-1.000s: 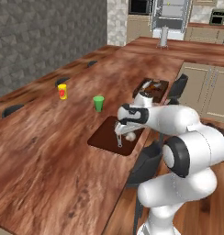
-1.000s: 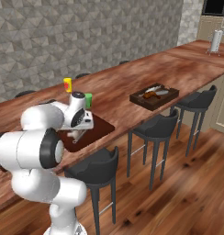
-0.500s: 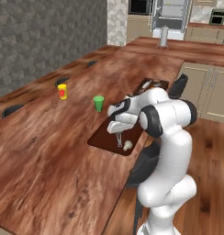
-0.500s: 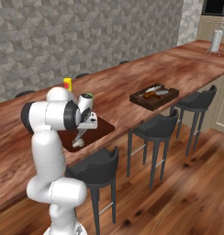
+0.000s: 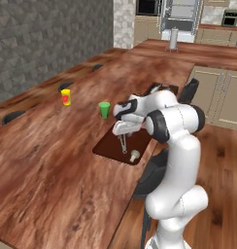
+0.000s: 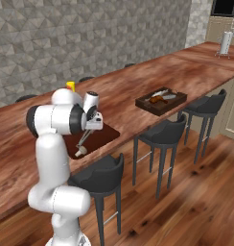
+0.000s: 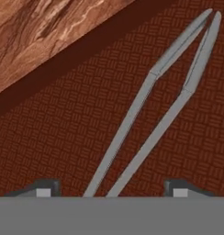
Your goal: Gather the corn and mushroom from the fridge and place them on a tray on the dining counter. Then gather the chicken drumstick and fish from the fridge and place them on the other tray.
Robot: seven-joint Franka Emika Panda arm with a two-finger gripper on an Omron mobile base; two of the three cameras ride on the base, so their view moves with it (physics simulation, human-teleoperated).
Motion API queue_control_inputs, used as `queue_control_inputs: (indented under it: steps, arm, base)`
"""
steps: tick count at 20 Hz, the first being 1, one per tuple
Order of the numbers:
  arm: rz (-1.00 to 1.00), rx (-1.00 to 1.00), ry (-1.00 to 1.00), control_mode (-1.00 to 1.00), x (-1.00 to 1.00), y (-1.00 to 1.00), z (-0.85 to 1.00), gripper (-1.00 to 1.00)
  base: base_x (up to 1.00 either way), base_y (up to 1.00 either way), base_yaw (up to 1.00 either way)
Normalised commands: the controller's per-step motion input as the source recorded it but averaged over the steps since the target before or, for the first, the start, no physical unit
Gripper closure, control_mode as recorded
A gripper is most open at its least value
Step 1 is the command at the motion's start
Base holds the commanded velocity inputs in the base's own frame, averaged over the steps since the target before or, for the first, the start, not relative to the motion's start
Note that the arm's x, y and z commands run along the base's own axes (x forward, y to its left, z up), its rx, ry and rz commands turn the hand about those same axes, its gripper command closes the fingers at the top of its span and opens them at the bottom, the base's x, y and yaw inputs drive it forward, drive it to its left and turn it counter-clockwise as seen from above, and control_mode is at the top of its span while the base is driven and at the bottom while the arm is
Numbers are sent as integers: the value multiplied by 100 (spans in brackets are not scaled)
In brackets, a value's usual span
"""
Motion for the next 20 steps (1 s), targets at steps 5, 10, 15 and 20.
queue_control_inputs:
  steps: [5, 10, 15, 20]
  arm:
    - [0, -7, -12, -100, -59, 0, 25, -100]
    - [0, -11, -17, -100, -71, 0, 57, -100]
    - [0, -8, -13, -100, -75, 0, 63, -100]
    - [0, -1, -1, -100, -79, 0, 81, -100]
  base:
    - [0, 0, 0]
    - [0, 0, 0]
    - [0, 0, 0]
    - [0, 0, 0]
